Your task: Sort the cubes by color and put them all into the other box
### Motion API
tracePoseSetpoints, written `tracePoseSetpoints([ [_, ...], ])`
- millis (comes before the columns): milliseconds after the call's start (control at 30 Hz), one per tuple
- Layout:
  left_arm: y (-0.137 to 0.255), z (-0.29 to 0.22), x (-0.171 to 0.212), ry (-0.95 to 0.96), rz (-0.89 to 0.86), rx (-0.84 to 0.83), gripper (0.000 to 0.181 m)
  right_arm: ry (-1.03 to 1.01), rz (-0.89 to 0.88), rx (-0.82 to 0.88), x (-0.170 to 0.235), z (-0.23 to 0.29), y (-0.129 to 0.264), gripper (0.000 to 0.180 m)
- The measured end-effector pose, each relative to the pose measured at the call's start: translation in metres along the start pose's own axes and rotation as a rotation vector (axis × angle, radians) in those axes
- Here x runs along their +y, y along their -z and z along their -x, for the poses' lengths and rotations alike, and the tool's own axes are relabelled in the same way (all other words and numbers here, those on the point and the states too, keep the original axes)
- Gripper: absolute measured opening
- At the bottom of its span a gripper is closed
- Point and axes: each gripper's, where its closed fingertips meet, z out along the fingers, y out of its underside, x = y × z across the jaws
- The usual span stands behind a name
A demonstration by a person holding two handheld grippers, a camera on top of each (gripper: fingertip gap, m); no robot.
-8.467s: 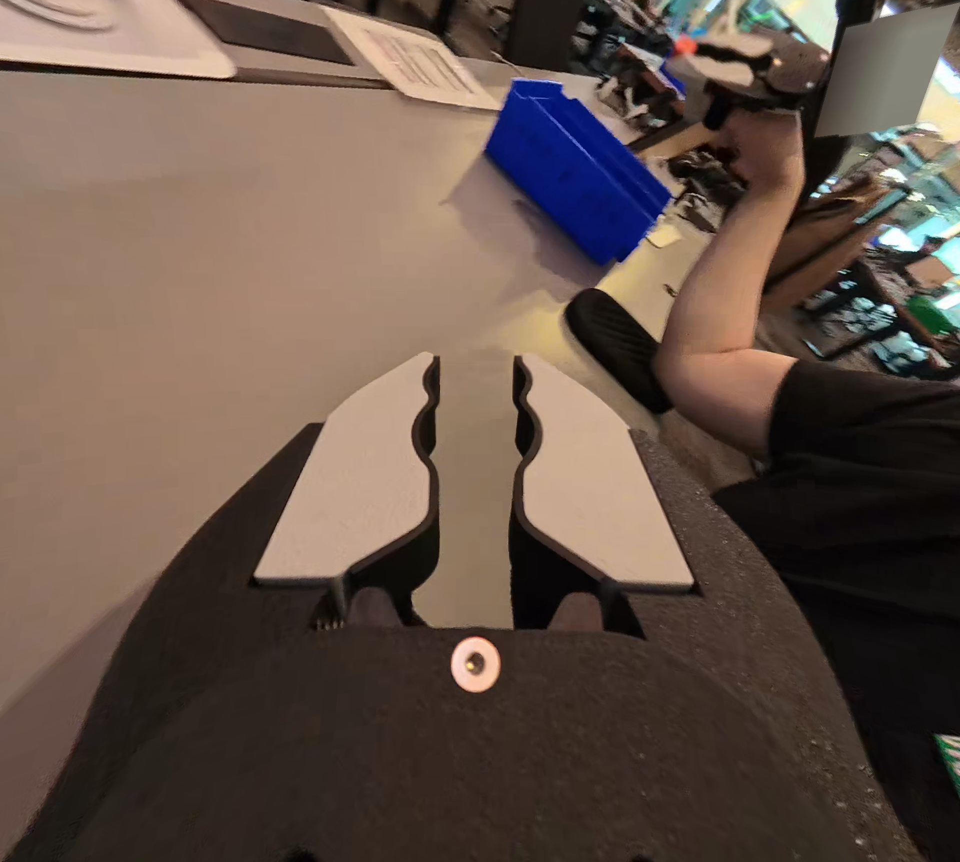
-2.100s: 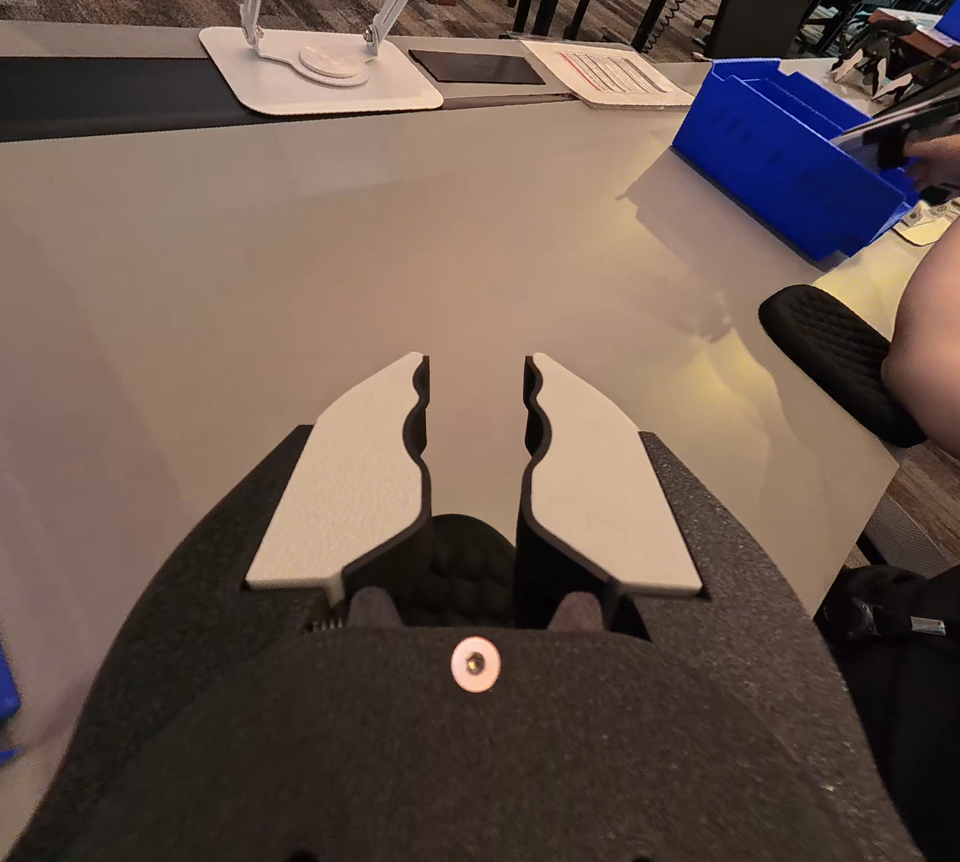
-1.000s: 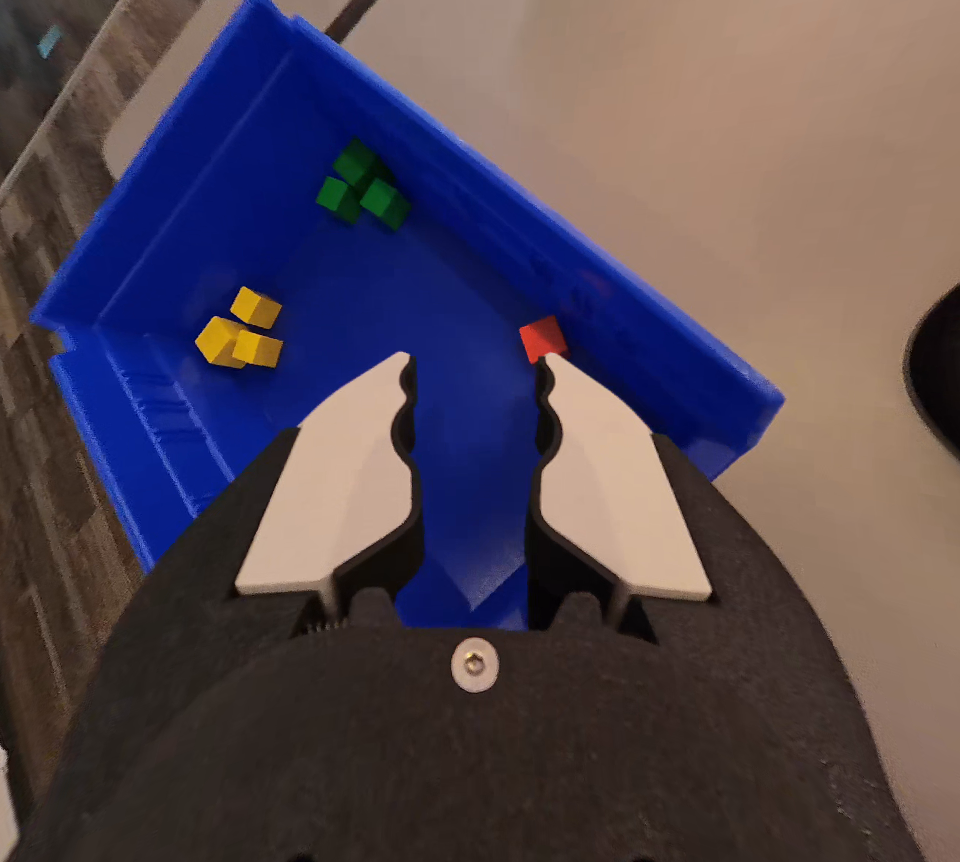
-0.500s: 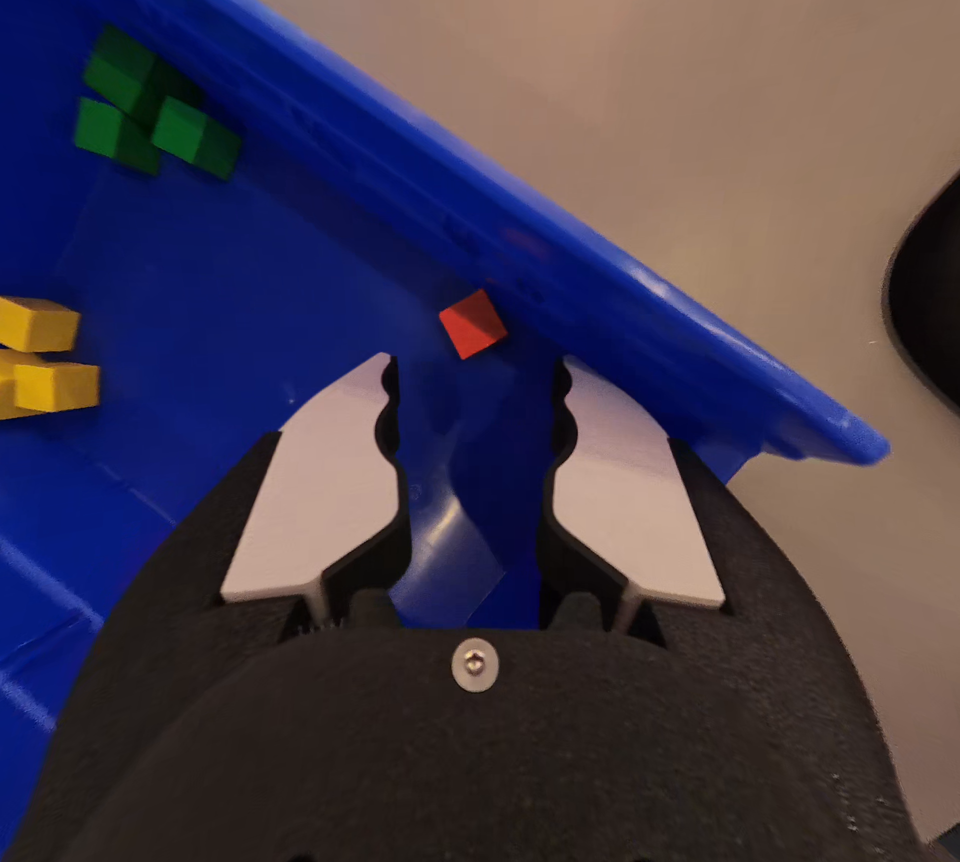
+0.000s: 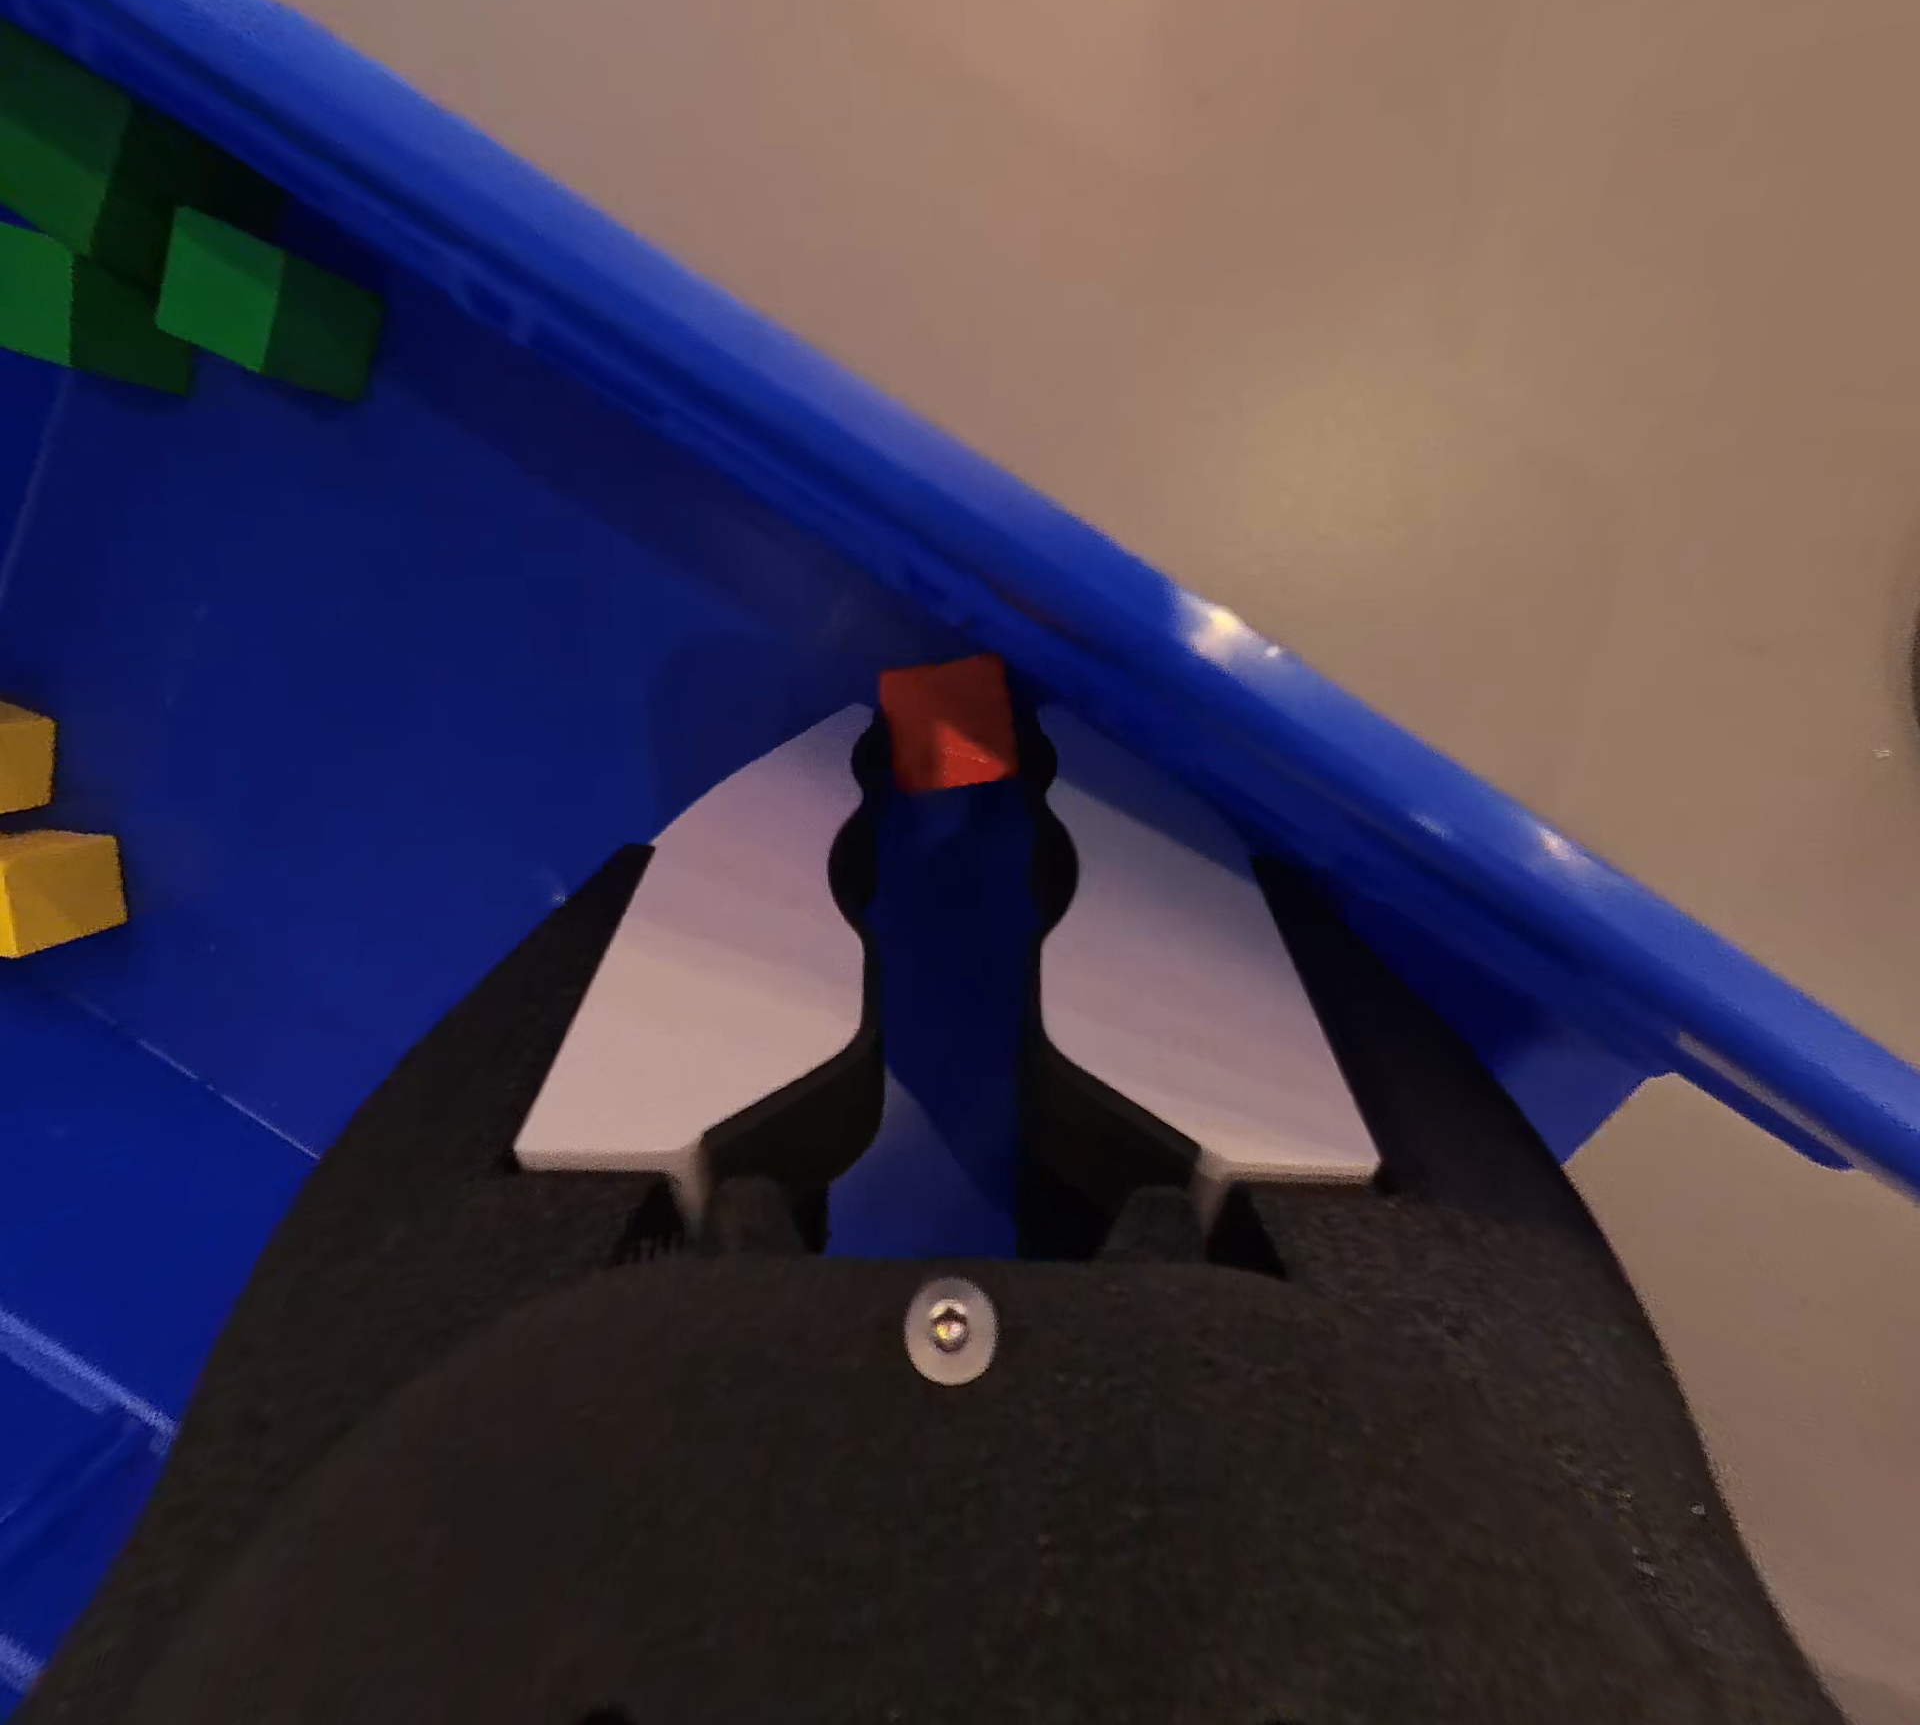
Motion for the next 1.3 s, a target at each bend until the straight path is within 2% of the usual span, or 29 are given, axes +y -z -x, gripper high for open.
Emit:
tracePoseSetpoints([
  [33, 0.001, 0.003, 0.002, -0.004, 0.002, -0.021, 0.023, -0.001, -0.003, -0.001, 0.001, -0.001, 0.001, 0.038],
  [167, 0.022, 0.025, 0.007, -0.006, -0.041, -0.179, 0.023, 0.004, -0.007, 0.000, 0.001, -0.002, 0.005, 0.037],
  [267, 0.064, 0.040, -0.006, 0.024, -0.164, -0.314, 0.023, 0.020, -0.006, 0.005, -0.003, -0.002, 0.002, 0.037],
  [400, 0.133, 0.025, -0.060, -0.001, -0.416, -0.445, 0.023, 0.041, -0.002, -0.012, -0.017, 0.009, -0.018, 0.037],
  [533, 0.167, -0.034, -0.129, -0.170, -0.582, -0.508, 0.022, 0.087, -0.046, -0.072, -0.050, 0.044, -0.052, 0.037],
  [700, 0.159, -0.108, -0.201, -0.362, -0.631, -0.529, 0.022, -0.021, -0.208, -0.271, -0.110, 0.122, -0.086, 0.040],
  [833, 0.140, -0.150, -0.245, -0.466, -0.651, -0.506, 0.022, -0.211, -0.228, -0.426, -0.131, 0.164, -0.096, 0.049],
  [967, 0.124, -0.176, -0.274, -0.547, -0.647, -0.501, 0.022, -0.398, -0.188, -0.460, -0.125, 0.167, -0.111, 0.051],
  [1167, 0.107, -0.195, -0.296, -0.588, -0.626, -0.467, 0.022, -0.599, -0.079, -0.617, -0.108, 0.187, -0.130, 0.054],
  [1233, 0.105, -0.198, -0.300, -0.590, -0.627, -0.462, 0.022, -0.615, -0.062, -0.635, -0.104, 0.190, -0.134, 0.052],
  [1300, 0.104, -0.200, -0.303, -0.592, -0.630, -0.453, 0.022, -0.615, -0.035, -0.656, -0.100, 0.193, -0.137, 0.040],
])
